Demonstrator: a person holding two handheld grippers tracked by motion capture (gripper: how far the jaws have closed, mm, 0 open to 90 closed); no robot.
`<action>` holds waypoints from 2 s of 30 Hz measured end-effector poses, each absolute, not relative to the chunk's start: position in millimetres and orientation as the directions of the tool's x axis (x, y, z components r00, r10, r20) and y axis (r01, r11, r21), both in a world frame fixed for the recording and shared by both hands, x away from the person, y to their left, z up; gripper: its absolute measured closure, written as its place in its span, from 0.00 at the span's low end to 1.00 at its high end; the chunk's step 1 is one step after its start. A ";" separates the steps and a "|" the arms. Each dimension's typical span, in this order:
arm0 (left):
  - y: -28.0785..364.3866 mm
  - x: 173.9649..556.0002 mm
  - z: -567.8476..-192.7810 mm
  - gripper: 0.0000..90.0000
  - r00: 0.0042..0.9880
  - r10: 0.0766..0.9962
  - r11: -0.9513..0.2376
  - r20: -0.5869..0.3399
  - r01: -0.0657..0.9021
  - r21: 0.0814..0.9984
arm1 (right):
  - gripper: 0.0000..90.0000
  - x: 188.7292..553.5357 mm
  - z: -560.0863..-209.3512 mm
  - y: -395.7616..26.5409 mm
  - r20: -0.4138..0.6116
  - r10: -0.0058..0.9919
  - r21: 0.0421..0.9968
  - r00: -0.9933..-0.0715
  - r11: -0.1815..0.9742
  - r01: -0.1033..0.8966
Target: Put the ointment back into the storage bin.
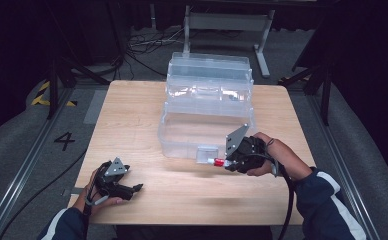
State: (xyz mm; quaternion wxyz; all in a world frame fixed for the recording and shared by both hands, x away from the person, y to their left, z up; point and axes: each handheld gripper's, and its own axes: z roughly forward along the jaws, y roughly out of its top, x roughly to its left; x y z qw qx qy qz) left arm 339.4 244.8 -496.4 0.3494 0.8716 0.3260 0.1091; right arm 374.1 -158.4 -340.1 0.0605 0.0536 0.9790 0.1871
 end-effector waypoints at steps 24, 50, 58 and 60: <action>244.8 339.4 -496.4 0.17 0.764 0.645 -0.543 -0.038 0.492 0.680 | 0.78 401.1 -312.5 -156.5 -0.152 0.159 0.353 -0.976 0.930 0.096; 244.8 339.4 -496.4 0.17 0.764 0.644 -0.543 -0.038 0.492 0.680 | 0.78 440.6 -296.2 -156.3 -0.203 0.216 0.329 -0.955 0.934 0.141; 244.8 339.5 -496.4 0.17 0.764 0.644 -0.543 -0.038 0.492 0.680 | 0.78 447.0 -295.8 -153.7 -0.207 0.209 0.329 -0.956 0.935 0.133; 244.8 339.5 -496.4 0.17 0.764 0.644 -0.543 -0.038 0.492 0.680 | 0.78 450.1 -296.9 -152.5 -0.204 0.217 0.326 -0.954 0.935 0.143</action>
